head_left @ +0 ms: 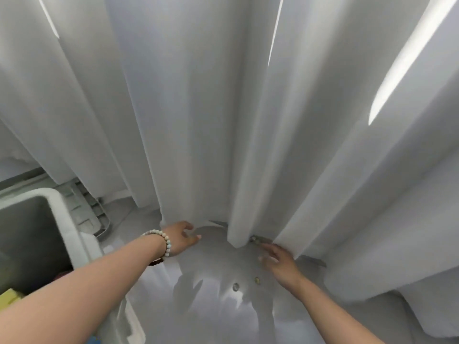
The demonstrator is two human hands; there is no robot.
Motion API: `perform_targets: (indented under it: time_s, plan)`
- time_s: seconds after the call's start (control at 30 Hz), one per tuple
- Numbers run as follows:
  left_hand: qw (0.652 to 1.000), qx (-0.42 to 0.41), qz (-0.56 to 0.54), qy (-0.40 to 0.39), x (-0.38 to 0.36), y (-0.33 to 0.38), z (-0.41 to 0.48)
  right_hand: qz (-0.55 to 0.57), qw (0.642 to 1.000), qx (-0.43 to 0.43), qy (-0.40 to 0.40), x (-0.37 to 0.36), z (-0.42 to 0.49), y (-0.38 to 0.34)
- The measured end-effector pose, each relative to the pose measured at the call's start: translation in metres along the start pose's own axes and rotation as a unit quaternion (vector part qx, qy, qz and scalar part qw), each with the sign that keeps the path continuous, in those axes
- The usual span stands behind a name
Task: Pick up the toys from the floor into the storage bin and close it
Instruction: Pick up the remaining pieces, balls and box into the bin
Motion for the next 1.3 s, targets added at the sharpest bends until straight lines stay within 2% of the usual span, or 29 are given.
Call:
perform_targets:
  time_s: [0.13, 0.5, 0.8, 0.9, 0.97, 1.03, 1.1, 1.2, 1.3]
  plan:
    - [0.996, 0.042, 0.040, -0.063, -0.014, -0.012, 0.023, -0.081, 0.996, 0.033, -0.016, -0.010, 0.026, 0.001]
    - [0.992, 0.067, 0.071, -0.078, -0.021, -0.029, 0.042, -0.196, 0.980, 0.032, 0.011, -0.012, 0.052, 0.022]
    - [0.993, 0.080, 0.053, -0.063, -0.013, -0.064, 0.014, -0.223, 0.974, 0.018, 0.022, -0.025, 0.052, 0.030]
    - [0.995, 0.089, 0.033, -0.037, 0.001, -0.084, 0.002, -0.201, 0.978, 0.011, 0.049, -0.022, 0.050, 0.028]
    - [0.995, 0.094, 0.012, -0.019, 0.007, -0.093, -0.002, -0.155, 0.985, -0.025, 0.071, -0.020, 0.047, 0.029]
    - [0.995, 0.087, -0.054, 0.011, 0.010, -0.092, -0.003, -0.082, 0.989, -0.073, 0.097, -0.024, 0.038, 0.027]
    - [0.974, 0.079, -0.209, 0.042, 0.006, -0.081, 0.001, 0.059, 0.989, -0.096, 0.096, -0.041, 0.026, 0.017]
    - [0.892, 0.129, -0.433, -0.016, -0.031, -0.063, 0.004, 0.274, 0.958, -0.087, 0.002, -0.083, 0.001, -0.028]
    - [0.799, 0.157, -0.570, -0.110, -0.072, -0.049, 0.000, 0.316, 0.942, -0.019, -0.110, -0.105, -0.017, -0.085]
Point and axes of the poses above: each hand's wrist, its own z-axis towards the middle knuckle, its own x-axis out of the back of the hand, y = z × x, the point moved 9 cm from there along z, towards the middle knuckle, and after that the axes turned 2 degrees about -y, right-handed, at the moved point
